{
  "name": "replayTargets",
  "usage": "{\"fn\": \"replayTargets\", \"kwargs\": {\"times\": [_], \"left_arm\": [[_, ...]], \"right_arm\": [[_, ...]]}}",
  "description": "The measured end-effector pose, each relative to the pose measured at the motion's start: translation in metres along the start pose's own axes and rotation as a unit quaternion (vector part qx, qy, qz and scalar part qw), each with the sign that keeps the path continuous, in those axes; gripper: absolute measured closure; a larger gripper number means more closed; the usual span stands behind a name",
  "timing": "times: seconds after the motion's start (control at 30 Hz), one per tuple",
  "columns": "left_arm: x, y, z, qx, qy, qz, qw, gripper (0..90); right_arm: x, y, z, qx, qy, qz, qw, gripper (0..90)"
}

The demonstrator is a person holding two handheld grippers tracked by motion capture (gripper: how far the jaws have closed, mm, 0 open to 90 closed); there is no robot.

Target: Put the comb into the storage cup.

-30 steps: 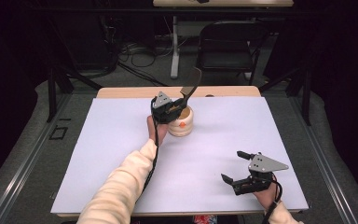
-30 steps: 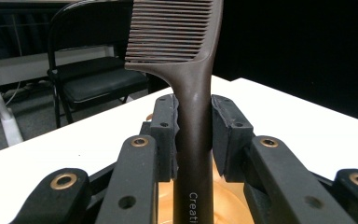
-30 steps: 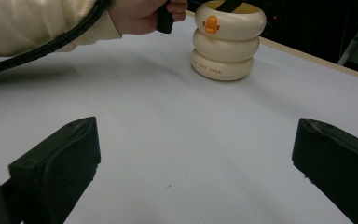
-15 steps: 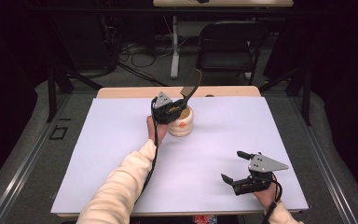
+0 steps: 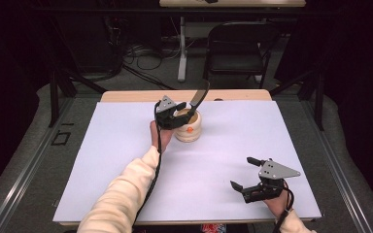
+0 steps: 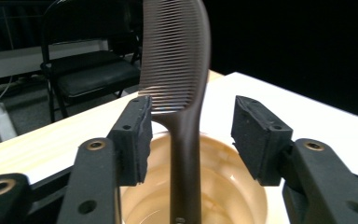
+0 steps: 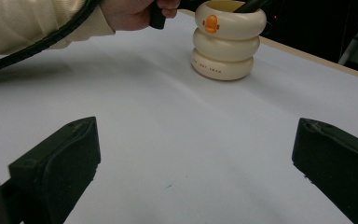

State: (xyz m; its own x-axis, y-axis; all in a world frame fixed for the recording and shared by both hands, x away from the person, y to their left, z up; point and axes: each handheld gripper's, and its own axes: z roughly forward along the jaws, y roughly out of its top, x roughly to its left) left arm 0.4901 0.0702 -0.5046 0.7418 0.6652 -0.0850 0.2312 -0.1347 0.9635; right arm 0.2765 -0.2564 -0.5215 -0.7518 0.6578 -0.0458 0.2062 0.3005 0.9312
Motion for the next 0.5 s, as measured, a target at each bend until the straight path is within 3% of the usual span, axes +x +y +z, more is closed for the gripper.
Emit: {"fn": "replayTargets", "kwargs": {"times": [0.27,0.3,0.5], "left_arm": [[0.001,0.009,-0.009,0.003,0.005,0.004,1.0,33.9],[0.001,0.01,-0.01,0.004,-0.002,0.004,1.0,31.9],[0.002,0.016,-0.016,0.024,-0.004,0.007,0.9997,23.2]], "right_arm": [[0.0,0.0,0.0,0.0,0.0,0.0,1.0,0.5],[0.0,0.0,0.0,0.0,0.0,0.0,1.0,0.5],[-0.001,0.0,0.0,0.001,0.0,0.0,1.0,0.5]]}}
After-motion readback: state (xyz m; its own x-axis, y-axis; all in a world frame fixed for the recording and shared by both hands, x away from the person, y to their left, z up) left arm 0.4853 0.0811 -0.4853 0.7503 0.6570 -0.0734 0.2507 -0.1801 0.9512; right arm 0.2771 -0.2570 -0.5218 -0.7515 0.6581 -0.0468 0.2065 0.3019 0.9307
